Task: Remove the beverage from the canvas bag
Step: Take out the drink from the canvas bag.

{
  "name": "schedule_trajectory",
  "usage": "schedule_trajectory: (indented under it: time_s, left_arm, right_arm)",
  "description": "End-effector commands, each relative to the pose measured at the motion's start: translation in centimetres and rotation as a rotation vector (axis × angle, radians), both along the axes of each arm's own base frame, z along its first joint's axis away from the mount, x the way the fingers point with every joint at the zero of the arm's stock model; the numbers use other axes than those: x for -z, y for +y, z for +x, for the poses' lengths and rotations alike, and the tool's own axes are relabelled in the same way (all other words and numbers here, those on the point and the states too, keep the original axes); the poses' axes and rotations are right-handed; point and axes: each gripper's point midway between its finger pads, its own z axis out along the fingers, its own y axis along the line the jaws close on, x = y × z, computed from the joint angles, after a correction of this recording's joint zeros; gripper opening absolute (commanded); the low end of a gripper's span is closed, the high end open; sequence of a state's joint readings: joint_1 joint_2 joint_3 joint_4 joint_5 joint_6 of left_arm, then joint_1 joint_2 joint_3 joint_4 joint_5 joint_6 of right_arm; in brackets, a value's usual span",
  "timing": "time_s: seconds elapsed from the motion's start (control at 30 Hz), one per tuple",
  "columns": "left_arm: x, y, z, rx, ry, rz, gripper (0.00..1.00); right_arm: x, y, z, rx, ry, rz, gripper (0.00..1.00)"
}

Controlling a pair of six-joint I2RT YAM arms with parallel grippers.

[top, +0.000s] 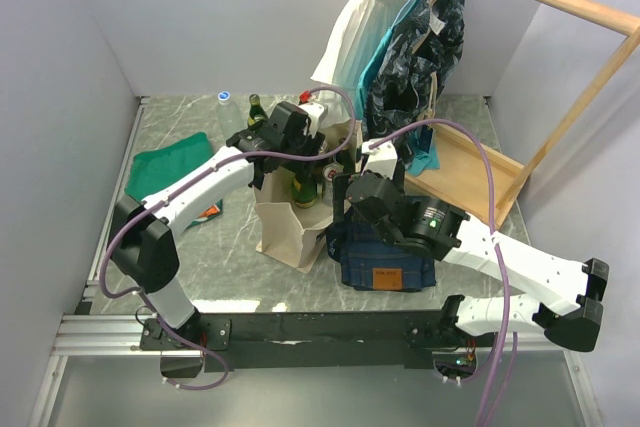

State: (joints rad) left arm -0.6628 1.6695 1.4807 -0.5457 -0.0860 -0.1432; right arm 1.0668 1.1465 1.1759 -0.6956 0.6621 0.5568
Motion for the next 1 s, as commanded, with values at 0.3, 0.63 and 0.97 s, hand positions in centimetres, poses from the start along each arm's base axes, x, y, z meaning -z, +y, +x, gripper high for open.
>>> schedule_trajectory:
  time_s: [0.3, 0.63, 0.97]
  left_arm:
    - [-0.24, -0.48, 0.36, 0.002, -0.017, 0.003, 0.55]
    - [-0.36, -0.57, 0.47, -0.003, -0.023, -0.006, 0.52]
    - [-0.26, -0.87, 0.46, 0.003, -0.018, -0.013, 0.47]
  right_arm:
    - [-0.98, -0.58, 0.31, 0.024, -0.028, 0.036, 1.0]
    - [-0.87, -0.7, 0.39, 0.025, -0.029, 0.033, 1.0]
    - [-0.79, -0.61, 0.47, 0.024, -0.027, 0.039, 1.0]
